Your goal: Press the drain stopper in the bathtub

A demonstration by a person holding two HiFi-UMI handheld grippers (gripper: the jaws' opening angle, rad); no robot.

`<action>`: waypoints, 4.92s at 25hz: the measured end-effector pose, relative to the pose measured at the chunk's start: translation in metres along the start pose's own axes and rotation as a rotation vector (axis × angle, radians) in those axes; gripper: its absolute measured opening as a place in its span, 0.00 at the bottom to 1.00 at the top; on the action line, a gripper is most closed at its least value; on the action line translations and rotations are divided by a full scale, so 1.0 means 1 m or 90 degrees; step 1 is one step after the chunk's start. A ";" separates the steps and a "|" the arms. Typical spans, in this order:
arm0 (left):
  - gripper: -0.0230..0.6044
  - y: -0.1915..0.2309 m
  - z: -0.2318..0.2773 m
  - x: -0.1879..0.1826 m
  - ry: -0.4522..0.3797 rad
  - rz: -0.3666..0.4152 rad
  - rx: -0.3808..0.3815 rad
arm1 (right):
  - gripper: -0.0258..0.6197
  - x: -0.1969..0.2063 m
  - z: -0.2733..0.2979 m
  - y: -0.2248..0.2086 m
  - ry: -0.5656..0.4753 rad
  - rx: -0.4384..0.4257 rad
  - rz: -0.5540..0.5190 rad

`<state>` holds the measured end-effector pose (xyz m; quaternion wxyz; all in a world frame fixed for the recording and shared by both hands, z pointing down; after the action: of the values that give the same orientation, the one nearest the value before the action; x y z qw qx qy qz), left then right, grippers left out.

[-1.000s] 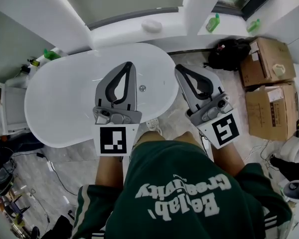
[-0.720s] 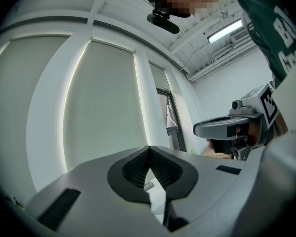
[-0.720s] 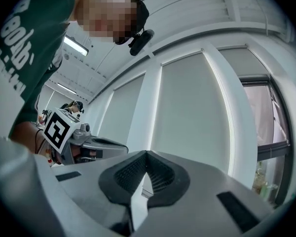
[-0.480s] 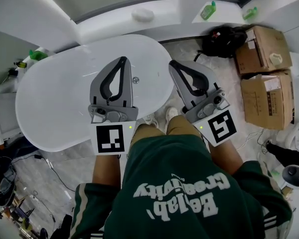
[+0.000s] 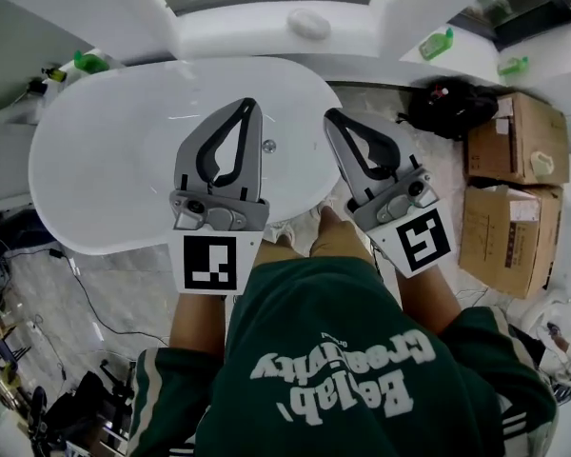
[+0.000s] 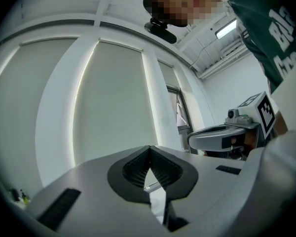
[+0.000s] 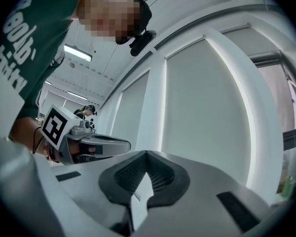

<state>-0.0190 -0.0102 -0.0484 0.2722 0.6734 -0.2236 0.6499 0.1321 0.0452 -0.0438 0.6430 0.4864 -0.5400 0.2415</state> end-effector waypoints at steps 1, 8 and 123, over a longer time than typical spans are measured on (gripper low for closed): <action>0.05 0.002 0.003 0.002 0.004 -0.002 -0.014 | 0.06 0.005 0.006 -0.004 -0.003 -0.011 0.002; 0.05 0.011 0.027 0.038 0.055 -0.020 -0.096 | 0.06 0.070 0.036 -0.011 0.043 -0.126 0.022; 0.05 0.157 -0.054 0.599 0.337 -0.328 -0.279 | 0.06 0.811 0.106 0.366 0.700 -0.618 -0.169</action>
<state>-0.1291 -0.0613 0.5610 0.6103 0.4437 -0.1035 0.6480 0.0207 -0.0731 0.8373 0.9866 0.0181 -0.1233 0.1050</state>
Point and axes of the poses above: the fingertips, and each gripper's own axes: z forward along the fingers, y to its left, x out of its underside, the point moved 7 cm from there along -z, backward along the fingers, and after that the axes turned 14 degrees about -z, right-handed, at the moved point
